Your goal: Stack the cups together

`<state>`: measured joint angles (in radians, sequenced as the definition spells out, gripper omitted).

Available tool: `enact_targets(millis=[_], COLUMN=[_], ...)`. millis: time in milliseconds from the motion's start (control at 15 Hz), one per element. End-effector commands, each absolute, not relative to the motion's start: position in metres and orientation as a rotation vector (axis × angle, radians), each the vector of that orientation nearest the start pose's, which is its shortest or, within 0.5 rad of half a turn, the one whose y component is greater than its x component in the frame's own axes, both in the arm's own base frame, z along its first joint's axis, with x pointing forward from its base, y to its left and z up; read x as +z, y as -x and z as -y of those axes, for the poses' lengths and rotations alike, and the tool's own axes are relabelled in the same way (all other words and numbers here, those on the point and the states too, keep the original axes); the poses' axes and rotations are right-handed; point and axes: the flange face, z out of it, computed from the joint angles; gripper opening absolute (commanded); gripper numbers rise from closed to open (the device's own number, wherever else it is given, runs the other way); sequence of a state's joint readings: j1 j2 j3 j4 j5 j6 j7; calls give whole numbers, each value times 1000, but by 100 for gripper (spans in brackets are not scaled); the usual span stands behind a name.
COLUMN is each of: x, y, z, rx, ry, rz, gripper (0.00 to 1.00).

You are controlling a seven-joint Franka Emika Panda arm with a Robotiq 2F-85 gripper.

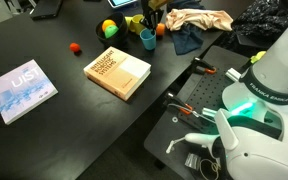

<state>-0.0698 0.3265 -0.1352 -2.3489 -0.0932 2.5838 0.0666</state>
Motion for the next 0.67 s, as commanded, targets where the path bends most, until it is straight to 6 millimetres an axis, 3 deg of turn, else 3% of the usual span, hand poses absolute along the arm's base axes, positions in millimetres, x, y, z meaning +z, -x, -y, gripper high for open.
enact_targets(millis=[0,267,600], x=[205,219,250], y=[-505,-523,-554], z=[100,106,125], rx=[196,252,216], ry=[3202,3193,3211], rz=[-287,-294,-333], gripper=[4,4,4])
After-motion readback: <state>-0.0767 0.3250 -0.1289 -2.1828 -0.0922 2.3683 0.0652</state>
